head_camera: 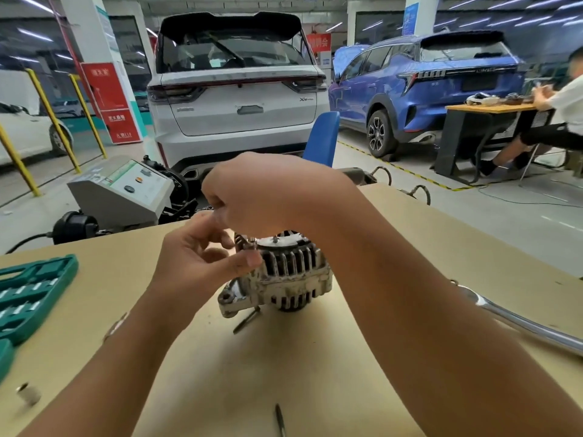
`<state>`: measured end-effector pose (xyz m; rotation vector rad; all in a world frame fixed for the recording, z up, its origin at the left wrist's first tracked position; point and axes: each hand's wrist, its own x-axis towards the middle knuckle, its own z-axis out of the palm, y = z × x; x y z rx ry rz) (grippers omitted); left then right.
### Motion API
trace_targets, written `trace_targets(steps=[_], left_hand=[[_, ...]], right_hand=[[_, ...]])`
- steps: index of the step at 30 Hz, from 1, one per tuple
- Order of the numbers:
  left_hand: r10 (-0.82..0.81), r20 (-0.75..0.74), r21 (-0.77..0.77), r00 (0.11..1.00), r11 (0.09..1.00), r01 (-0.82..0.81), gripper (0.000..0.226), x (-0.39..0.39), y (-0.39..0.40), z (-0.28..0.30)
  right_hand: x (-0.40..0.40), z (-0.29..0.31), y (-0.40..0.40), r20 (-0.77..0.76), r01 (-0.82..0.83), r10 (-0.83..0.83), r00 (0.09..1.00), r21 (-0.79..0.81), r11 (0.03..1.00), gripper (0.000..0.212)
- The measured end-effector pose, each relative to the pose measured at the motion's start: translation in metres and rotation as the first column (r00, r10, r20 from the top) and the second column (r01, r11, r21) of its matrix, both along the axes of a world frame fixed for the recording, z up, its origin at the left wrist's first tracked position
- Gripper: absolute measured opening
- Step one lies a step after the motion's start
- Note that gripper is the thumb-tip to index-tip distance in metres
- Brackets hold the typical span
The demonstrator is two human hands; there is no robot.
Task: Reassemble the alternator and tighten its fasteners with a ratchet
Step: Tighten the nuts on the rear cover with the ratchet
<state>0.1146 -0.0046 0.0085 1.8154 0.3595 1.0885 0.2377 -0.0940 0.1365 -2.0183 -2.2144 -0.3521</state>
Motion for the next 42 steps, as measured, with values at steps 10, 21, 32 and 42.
trace_targets(steps=[10, 21, 32, 42], left_hand=[[-0.152, -0.234, 0.055, 0.96, 0.984, 0.169, 0.119, 0.017, 0.008, -0.042], [-0.031, -0.247, 0.101, 0.969, 0.993, 0.058, 0.105, 0.014, 0.0, -0.044], [0.01, -0.314, 0.124, 0.949, 0.992, 0.031, 0.121, 0.007, 0.0, -0.041], [0.163, -0.489, 0.169, 0.857, 0.981, -0.091, 0.144, -0.003, 0.01, -0.046]], right_hand=[[0.007, -0.002, 0.007, -0.011, -0.033, 0.032, 0.999, -0.073, 0.997, 0.042], [-0.004, 0.002, -0.002, 0.186, -0.09, 0.103, 0.977, -0.075, 0.993, 0.037], [-0.014, 0.005, 0.004, 0.134, 0.145, -0.122, 0.983, -0.176, 0.974, 0.04], [-0.001, 0.033, 0.002, -0.483, 0.237, -0.167, 0.859, 0.086, 0.968, 0.03]])
